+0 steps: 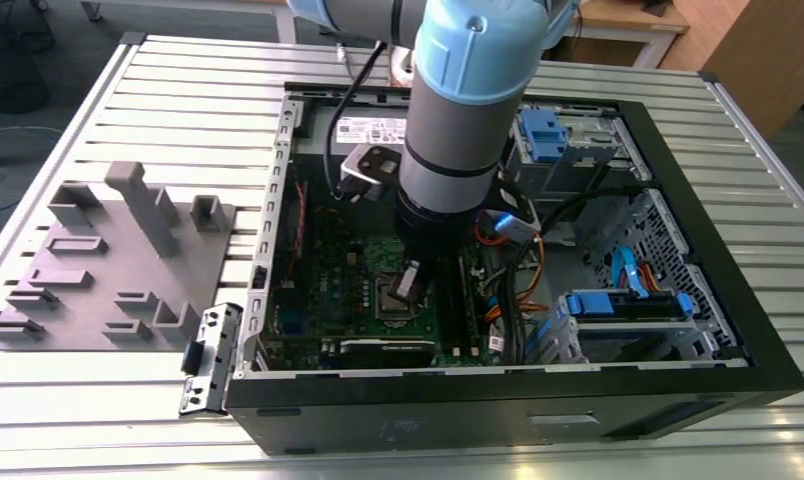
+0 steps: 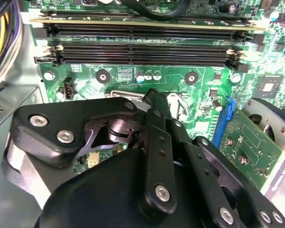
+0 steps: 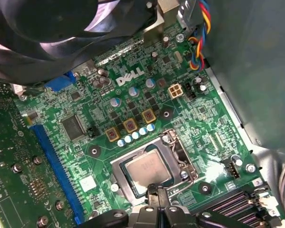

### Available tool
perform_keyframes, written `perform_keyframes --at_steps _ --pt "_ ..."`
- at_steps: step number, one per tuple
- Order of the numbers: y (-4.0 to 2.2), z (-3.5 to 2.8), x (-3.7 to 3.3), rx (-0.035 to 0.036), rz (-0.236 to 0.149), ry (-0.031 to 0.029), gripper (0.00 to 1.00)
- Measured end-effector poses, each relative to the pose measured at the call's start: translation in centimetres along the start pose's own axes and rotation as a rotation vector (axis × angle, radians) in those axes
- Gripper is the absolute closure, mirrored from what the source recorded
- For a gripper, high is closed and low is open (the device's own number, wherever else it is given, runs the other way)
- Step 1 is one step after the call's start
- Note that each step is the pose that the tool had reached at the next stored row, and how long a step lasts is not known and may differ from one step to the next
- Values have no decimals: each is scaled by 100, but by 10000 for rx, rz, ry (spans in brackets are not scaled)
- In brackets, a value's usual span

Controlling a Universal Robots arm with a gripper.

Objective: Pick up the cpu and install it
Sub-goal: 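Install the first cpu locking lever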

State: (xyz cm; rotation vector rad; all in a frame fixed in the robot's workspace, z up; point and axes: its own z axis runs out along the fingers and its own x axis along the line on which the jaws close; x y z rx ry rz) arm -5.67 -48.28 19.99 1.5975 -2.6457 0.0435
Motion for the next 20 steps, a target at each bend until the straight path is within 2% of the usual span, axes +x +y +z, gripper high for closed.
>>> perform_keyframes --at_steps 12,17,20 --pt "-28 64 36 28 0 -7 89" --pt "-36 66 33 28 2 -6 89" --pt "-61 72 34 16 3 -27 89"
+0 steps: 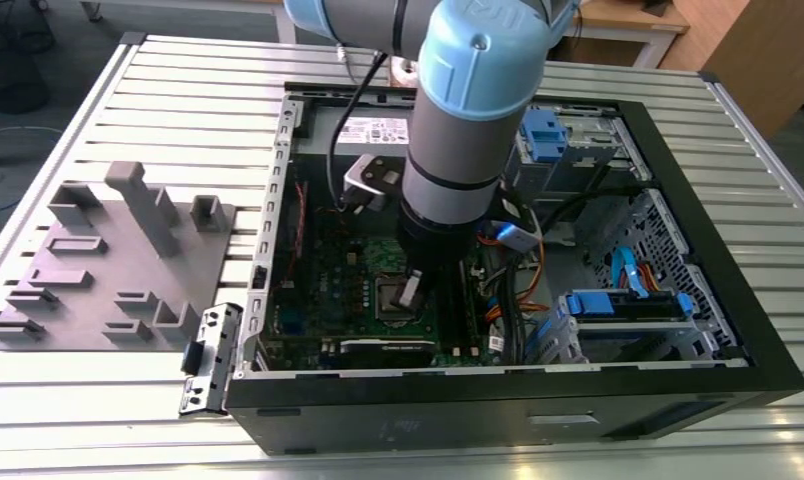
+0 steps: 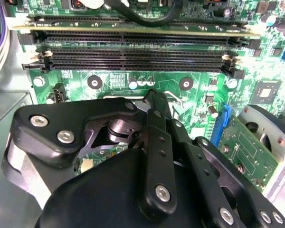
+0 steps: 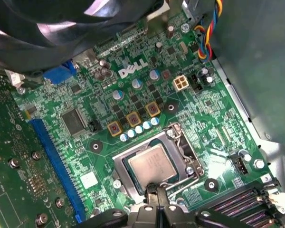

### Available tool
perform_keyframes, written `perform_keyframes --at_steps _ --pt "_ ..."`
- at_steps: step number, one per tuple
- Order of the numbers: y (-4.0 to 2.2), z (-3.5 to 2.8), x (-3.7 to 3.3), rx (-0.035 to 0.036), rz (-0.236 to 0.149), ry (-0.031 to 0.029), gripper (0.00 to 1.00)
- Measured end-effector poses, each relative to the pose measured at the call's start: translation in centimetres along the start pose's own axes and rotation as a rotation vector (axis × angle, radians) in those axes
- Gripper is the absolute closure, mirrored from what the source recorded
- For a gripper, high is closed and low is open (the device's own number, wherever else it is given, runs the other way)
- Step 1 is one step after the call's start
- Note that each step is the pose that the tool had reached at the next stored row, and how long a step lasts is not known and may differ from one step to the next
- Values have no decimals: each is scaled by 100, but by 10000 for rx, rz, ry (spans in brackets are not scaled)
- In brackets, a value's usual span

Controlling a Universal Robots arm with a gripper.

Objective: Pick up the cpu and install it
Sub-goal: 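Install the first cpu locking lever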

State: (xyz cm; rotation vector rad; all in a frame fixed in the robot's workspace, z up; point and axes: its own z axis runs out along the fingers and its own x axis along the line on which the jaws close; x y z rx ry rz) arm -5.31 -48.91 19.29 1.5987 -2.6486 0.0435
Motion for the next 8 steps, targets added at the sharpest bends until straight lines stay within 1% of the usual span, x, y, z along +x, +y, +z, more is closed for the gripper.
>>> perform_keyframes --at_steps 1,3,5,8 --pt "-8 3 6 -18 -1 -35 89" --pt "-23 9 21 -77 -5 -146 89" --pt "-42 16 21 -163 -10 -300 89" --pt "-72 26 10 -309 -17 -555 89"
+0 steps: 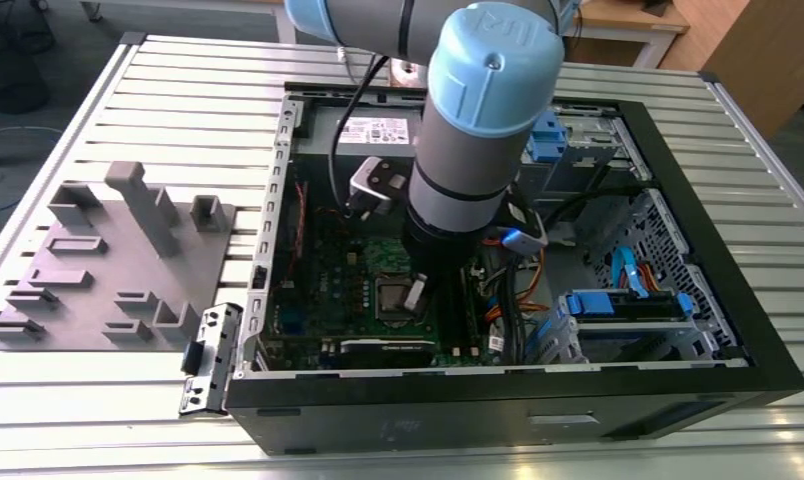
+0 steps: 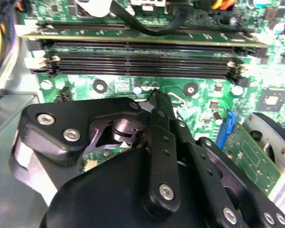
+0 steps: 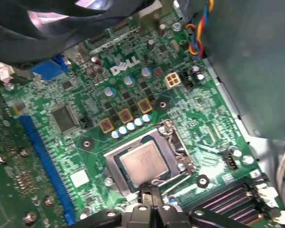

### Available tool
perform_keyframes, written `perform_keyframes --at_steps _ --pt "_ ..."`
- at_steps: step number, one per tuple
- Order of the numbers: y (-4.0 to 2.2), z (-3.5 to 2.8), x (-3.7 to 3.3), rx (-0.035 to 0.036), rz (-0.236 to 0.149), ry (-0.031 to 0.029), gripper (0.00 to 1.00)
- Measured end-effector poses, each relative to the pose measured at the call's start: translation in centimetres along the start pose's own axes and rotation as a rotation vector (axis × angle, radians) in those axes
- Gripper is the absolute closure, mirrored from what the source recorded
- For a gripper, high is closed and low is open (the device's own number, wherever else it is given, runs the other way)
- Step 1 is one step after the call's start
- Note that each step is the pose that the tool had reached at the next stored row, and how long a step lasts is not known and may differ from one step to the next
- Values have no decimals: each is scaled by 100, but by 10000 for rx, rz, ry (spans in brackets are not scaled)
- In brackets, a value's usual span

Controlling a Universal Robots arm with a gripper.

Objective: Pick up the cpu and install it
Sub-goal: 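Install the first cpu locking lever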

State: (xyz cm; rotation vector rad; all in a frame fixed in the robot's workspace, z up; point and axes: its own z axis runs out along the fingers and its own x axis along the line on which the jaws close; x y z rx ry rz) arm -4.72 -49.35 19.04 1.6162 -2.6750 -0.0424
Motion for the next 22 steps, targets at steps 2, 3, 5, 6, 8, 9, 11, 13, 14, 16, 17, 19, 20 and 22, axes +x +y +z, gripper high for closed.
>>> perform_keyframes --at_steps 2,3,5,6,8,9,11,13,14,16,17,19,20,22 --pt "-16 3 0 -71 -4 -123 89" --pt "-18 3 4 -83 -7 -146 89" --pt "-19 3 5 -84 -5 -149 89" --pt "-22 4 9 -84 -6 -149 89" --pt "-33 5 31 -87 -5 -154 89" --pt "-41 6 47 -91 -4 -164 89" --pt "-62 6 83 -84 -7 -159 89" --pt "-78 2 114 -83 -8 -149 89" --pt "-81 2 121 -84 -7 -151 89" --pt "-88 1 131 -87 -6 -151 89" --pt "-95 0 132 -90 -4 -150 89" --pt "-123 -1 125 -103 -3 -139 89" --pt "-134 -2 121 -111 -5 -137 89" --pt "-148 -2 119 -131 -5 -131 89"
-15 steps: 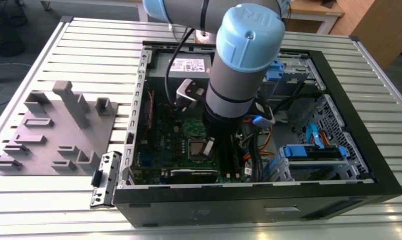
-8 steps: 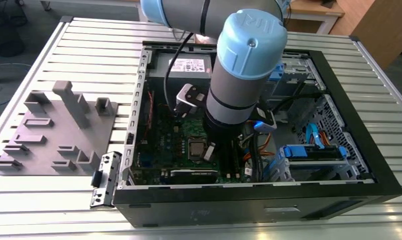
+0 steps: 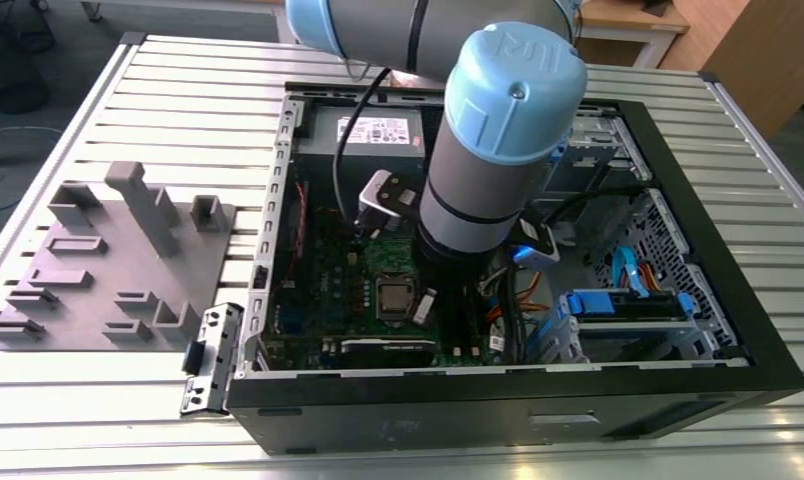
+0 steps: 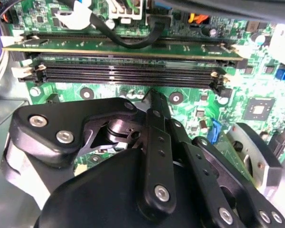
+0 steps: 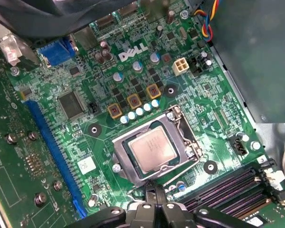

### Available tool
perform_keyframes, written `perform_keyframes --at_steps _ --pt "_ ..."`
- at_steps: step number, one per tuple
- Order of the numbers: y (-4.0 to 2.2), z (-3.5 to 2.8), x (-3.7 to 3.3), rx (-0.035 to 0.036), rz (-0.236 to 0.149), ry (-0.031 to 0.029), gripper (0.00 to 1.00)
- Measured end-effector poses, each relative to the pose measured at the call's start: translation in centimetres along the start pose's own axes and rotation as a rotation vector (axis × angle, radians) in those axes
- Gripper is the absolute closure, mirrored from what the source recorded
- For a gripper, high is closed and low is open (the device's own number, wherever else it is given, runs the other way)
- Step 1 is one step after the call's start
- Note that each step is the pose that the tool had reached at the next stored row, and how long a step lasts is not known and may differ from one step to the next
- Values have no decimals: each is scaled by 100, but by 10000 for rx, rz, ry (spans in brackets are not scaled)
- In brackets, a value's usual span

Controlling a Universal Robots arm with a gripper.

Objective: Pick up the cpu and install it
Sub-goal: 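Install the first cpu locking lever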

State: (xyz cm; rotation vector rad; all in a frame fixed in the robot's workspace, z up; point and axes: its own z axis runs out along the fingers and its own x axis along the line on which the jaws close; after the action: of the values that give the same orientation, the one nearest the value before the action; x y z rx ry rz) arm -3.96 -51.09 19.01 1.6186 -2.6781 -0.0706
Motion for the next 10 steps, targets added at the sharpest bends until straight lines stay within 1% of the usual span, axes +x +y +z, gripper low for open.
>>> perform_keyframes --at_steps 5,8,10 --pt "-11 -1 17 -6 0 6 89" --pt "-16 -1 28 17 3 50 89" --pt "-17 -1 30 21 3 60 89"
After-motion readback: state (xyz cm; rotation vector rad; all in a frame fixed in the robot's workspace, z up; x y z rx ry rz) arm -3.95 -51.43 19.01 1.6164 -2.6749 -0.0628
